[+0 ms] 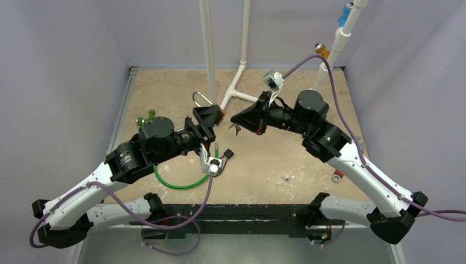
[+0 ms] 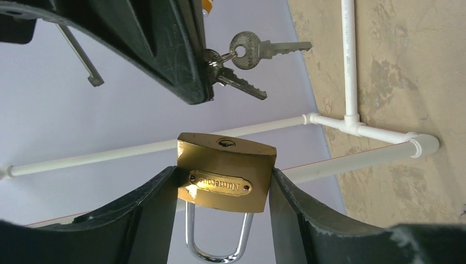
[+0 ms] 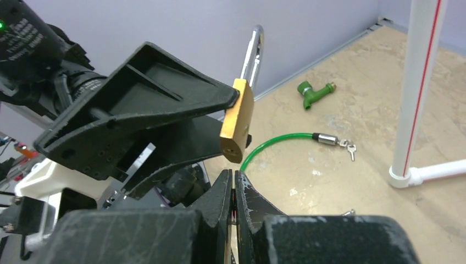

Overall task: Unlock with the key
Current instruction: Unlock the lock.

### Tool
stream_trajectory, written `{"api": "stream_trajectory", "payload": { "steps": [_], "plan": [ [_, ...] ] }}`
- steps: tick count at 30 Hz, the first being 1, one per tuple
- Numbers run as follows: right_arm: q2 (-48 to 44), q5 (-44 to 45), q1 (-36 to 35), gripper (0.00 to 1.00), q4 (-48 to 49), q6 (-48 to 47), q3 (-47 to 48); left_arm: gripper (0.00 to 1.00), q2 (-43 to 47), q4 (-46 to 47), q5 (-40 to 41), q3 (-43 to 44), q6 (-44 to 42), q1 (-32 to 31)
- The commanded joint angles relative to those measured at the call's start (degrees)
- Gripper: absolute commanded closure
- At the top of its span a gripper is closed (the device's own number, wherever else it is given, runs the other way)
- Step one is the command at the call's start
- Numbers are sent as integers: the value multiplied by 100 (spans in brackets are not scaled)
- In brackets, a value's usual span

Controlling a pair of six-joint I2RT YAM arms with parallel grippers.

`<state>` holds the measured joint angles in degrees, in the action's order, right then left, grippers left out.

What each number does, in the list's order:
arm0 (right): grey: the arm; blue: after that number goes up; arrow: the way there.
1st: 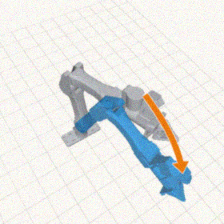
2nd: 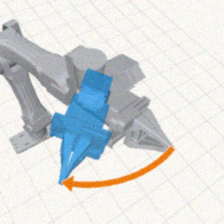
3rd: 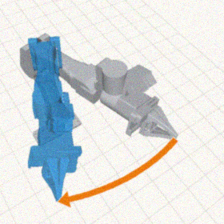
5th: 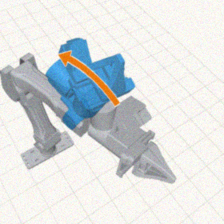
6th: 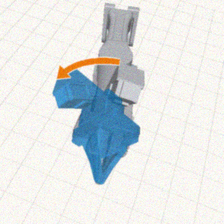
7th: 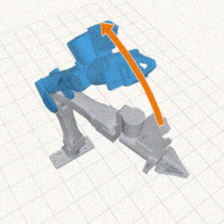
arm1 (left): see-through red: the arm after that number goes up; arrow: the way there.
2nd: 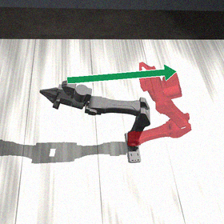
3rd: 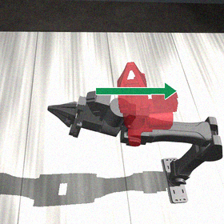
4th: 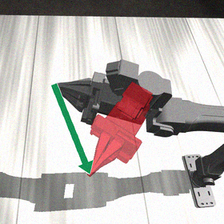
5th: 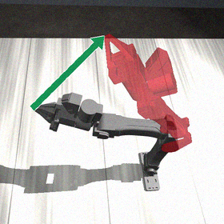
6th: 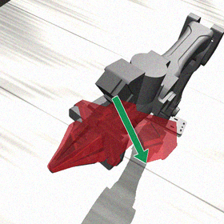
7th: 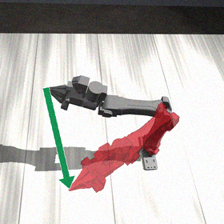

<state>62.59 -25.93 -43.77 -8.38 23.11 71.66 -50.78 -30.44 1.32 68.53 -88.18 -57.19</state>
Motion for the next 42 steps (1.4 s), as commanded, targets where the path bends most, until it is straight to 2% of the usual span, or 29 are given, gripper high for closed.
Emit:
{"api": "stream_trajectory", "payload": {
  "steps": [1,4,10,15,20,29,42],
  "plan": [
    [-187,392,-15,100,-201,-136,-146,100,123,752,70,344,440,50],
    [-292,649,-18,100,-343,-211,-473,100,104,670,65,552,829,108],
    [-642,958,-13,100,192,-124,-921,100,147,746,32,487,1056,129],
    [-1098,1378,-18,100,1174,-21,-1104,100,-21,591,301,820,2429,168],
    [-1462,1634,-13,100,2398,183,-1554,100,-61,582,349,875,3330,218],
    [-1421,1552,-26,100,3599,581,-1716,100,-276,460,180,1258,3606,225],
    [-802,1267,-35,100,3804,566,-1350,100,-579,440,50,1501,3676,225]
  ]
}}
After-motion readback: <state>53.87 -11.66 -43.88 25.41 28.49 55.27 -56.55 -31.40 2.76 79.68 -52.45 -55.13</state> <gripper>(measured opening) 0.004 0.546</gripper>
